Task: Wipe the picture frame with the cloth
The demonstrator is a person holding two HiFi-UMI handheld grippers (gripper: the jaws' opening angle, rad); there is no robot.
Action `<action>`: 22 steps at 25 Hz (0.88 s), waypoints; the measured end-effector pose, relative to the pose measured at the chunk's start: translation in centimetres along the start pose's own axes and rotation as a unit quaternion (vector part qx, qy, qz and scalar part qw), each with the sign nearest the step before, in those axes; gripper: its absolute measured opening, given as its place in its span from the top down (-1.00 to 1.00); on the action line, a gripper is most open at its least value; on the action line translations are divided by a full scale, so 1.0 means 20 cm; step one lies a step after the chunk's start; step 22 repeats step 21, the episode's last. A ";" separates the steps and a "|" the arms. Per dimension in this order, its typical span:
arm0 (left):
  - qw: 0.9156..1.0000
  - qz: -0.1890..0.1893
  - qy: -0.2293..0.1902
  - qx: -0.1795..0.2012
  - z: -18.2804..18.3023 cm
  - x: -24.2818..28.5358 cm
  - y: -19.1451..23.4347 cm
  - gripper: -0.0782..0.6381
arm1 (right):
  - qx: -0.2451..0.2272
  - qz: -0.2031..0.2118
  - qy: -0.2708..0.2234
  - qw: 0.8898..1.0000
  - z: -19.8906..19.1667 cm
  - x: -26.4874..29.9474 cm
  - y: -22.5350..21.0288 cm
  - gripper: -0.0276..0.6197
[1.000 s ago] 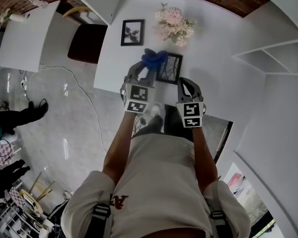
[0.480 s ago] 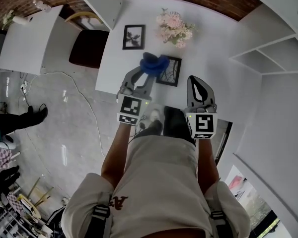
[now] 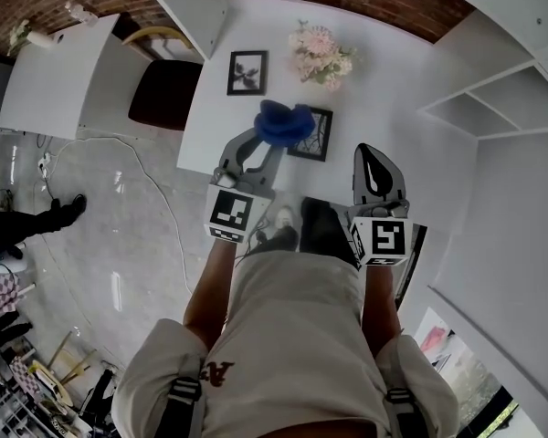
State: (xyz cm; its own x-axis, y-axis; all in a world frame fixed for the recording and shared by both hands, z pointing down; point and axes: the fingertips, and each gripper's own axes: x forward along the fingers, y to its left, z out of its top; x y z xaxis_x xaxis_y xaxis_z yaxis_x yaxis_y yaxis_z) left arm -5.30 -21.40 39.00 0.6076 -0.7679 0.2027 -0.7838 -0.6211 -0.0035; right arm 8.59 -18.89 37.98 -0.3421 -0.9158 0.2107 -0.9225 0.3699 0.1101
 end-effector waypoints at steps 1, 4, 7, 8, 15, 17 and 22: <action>1.000 0.000 -0.001 -0.001 0.00 -0.01 0.00 0.64 | 0.002 0.000 0.000 1.000 0.00 -0.01 0.01 0.93; 1.000 -0.001 -0.004 -0.001 0.01 -0.02 0.00 0.64 | 0.003 -0.006 -0.002 1.000 0.01 -0.03 0.02 0.92; 1.000 -0.003 -0.008 0.000 0.03 -0.04 -0.01 0.64 | 0.000 -0.013 -0.005 1.000 0.03 -0.05 0.02 0.92; 1.000 -0.004 -0.010 0.000 0.04 -0.05 -0.01 0.64 | -0.002 -0.014 -0.006 1.000 0.04 -0.05 0.02 0.92; 1.000 -0.009 -0.022 0.003 0.07 -0.08 -0.02 0.64 | -0.014 -0.014 -0.012 1.000 0.09 -0.07 0.06 0.93; 1.000 -0.010 -0.024 0.004 0.08 -0.10 -0.03 0.64 | -0.015 -0.014 -0.013 1.000 0.09 -0.09 0.07 0.93; 0.999 -0.012 -0.030 0.006 0.10 -0.14 -0.04 0.64 | -0.018 -0.015 -0.015 1.000 0.11 -0.12 0.11 0.92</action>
